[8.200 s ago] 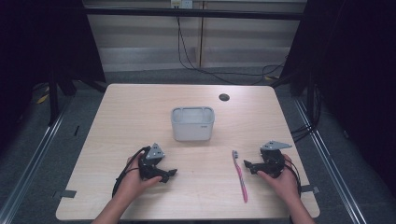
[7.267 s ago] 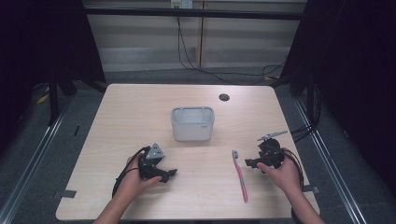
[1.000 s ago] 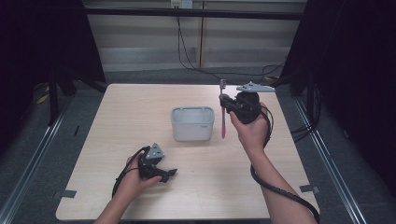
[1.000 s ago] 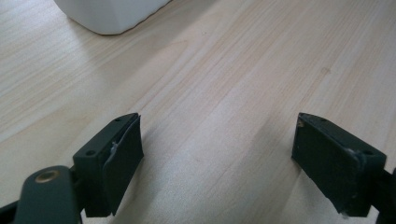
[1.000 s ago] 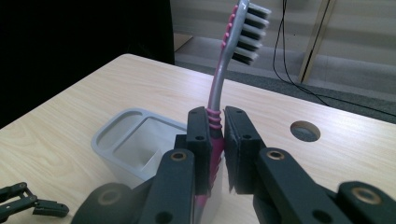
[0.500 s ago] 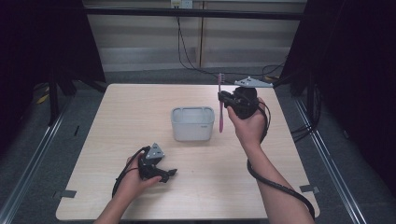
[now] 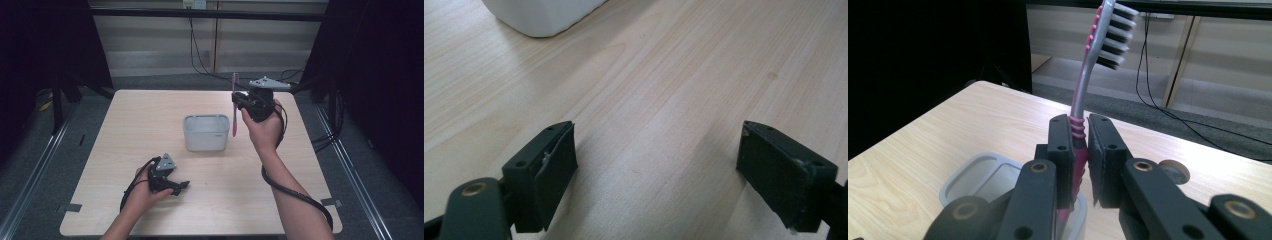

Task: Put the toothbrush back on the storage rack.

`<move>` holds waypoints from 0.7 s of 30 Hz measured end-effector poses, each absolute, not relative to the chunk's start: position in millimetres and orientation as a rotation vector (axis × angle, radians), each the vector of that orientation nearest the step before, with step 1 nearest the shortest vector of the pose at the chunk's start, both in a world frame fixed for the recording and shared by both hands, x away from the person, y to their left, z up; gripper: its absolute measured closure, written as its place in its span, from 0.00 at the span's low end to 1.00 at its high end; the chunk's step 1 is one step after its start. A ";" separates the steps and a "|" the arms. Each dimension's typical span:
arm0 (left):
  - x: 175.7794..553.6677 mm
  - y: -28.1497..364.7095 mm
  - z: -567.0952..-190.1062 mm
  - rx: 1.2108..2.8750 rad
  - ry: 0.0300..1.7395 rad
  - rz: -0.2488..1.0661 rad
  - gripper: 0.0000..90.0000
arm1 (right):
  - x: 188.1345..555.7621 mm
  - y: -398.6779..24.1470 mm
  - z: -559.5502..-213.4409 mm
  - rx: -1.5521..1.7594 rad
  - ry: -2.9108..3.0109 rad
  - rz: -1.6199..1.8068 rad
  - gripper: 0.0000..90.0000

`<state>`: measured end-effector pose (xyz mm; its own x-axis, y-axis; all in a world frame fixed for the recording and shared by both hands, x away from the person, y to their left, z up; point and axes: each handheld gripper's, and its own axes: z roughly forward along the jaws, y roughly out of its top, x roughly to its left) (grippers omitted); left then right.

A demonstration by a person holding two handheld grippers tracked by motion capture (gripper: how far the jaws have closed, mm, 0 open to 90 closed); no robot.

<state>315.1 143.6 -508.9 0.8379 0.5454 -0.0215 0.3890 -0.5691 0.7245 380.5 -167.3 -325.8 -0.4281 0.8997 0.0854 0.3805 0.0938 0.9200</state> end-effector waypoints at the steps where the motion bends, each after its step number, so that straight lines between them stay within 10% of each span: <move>1: 315.0 143.4 -509.0 2.246 0.680 0.268 0.18 | 381.0 -166.7 -325.3 1.252 1.864 1.318 0.91; 21: 314.7 143.1 -509.2 2.239 0.686 0.267 0.18 | 396.3 -155.5 -321.4 1.237 1.845 1.322 0.91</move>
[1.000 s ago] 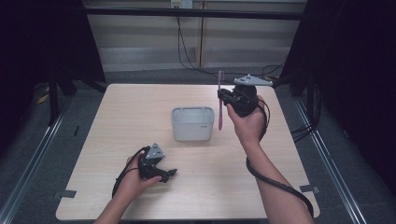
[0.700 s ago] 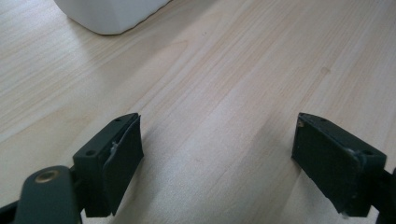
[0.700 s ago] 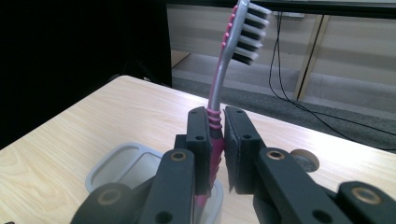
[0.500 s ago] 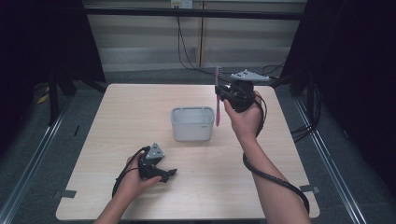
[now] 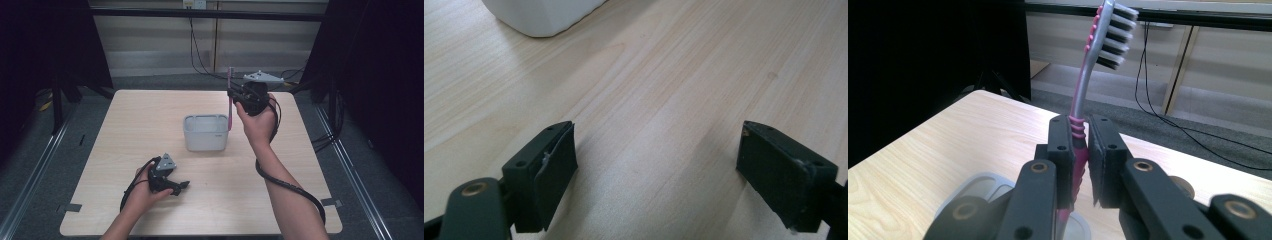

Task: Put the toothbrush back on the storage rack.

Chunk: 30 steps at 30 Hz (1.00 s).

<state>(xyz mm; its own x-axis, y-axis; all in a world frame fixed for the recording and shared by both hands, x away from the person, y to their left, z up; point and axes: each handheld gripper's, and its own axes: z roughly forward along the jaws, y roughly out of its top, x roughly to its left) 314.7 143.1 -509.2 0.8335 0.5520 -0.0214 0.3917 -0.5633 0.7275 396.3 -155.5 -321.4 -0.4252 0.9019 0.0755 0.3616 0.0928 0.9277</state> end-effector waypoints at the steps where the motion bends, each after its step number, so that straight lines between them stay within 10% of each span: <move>1: 314.7 143.1 -509.2 2.240 0.685 0.268 0.18 | 397.2 -154.9 -321.5 1.237 1.844 1.321 0.91; 30: 314.9 143.4 -509.0 2.246 0.680 0.268 0.18 | 421.3 -143.3 -342.8 1.252 1.835 1.303 0.91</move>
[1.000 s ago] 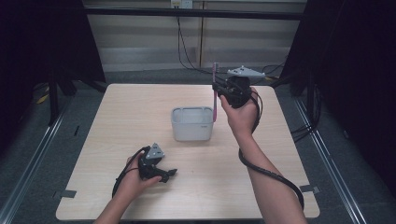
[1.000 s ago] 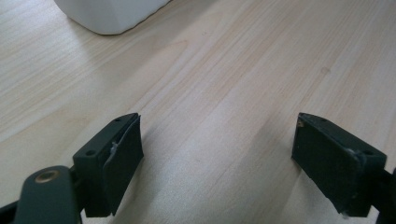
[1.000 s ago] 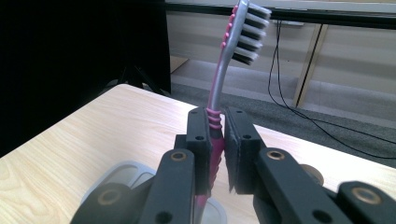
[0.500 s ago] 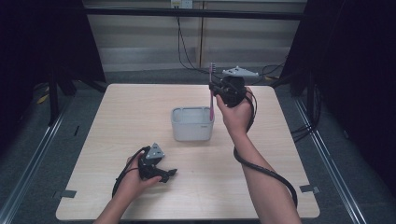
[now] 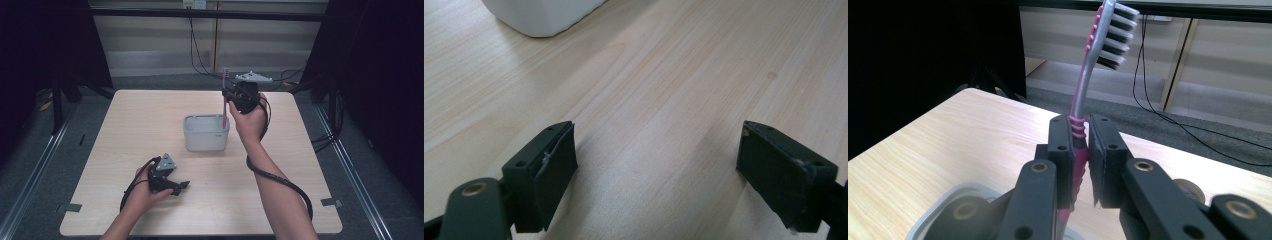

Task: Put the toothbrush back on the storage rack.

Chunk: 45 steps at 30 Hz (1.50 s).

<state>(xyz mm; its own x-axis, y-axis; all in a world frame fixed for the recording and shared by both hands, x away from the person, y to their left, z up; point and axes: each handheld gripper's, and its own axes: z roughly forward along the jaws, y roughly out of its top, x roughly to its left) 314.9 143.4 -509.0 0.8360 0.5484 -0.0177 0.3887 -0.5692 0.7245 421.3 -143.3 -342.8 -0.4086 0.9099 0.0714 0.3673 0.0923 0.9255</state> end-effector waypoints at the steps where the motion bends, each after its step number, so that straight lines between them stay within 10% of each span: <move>1: 314.9 143.4 -509.0 2.246 0.680 0.268 0.18 | 421.9 -143.1 -343.3 1.253 1.834 1.301 0.91; 45: 314.7 143.1 -509.3 2.239 0.685 0.267 0.18 | 426.7 -142.0 -369.0 1.263 1.855 1.255 0.91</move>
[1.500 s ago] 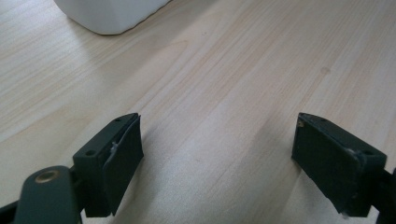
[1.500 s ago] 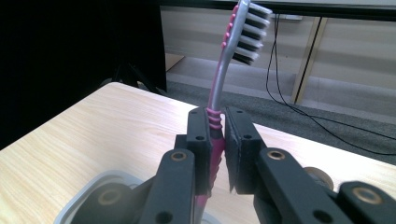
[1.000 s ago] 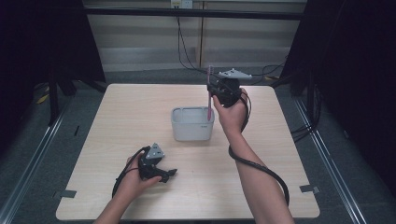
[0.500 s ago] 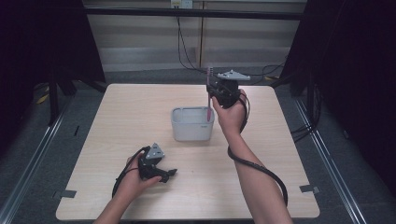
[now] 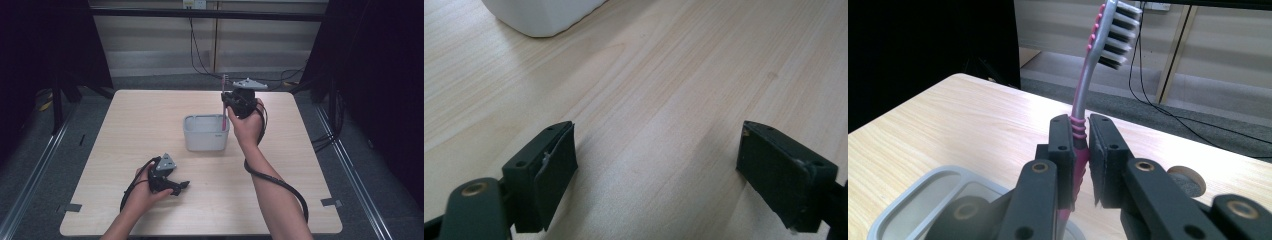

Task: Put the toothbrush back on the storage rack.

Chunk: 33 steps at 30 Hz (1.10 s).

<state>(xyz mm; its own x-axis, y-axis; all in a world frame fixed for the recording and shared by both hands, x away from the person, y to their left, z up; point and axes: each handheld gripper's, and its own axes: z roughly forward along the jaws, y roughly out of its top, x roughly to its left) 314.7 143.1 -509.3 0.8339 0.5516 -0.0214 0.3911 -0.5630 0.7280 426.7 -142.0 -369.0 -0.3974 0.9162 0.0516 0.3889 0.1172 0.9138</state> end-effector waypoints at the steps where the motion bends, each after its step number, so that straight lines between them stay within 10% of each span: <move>1: 314.7 143.1 -509.3 2.239 0.685 0.267 0.18 | 426.3 -142.2 -369.3 1.262 1.855 1.251 0.90; 33: 314.5 142.9 -509.4 2.237 0.688 0.263 0.18 | 416.3 -144.6 -386.6 1.277 1.871 1.251 0.90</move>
<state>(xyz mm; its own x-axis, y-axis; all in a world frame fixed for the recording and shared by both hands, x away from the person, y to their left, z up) 314.5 142.9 -509.4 0.8329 0.5528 -0.0258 0.3945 -0.5604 0.7282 416.3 -144.6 -386.6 -0.3999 0.9145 0.0614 0.4059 0.1166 0.9064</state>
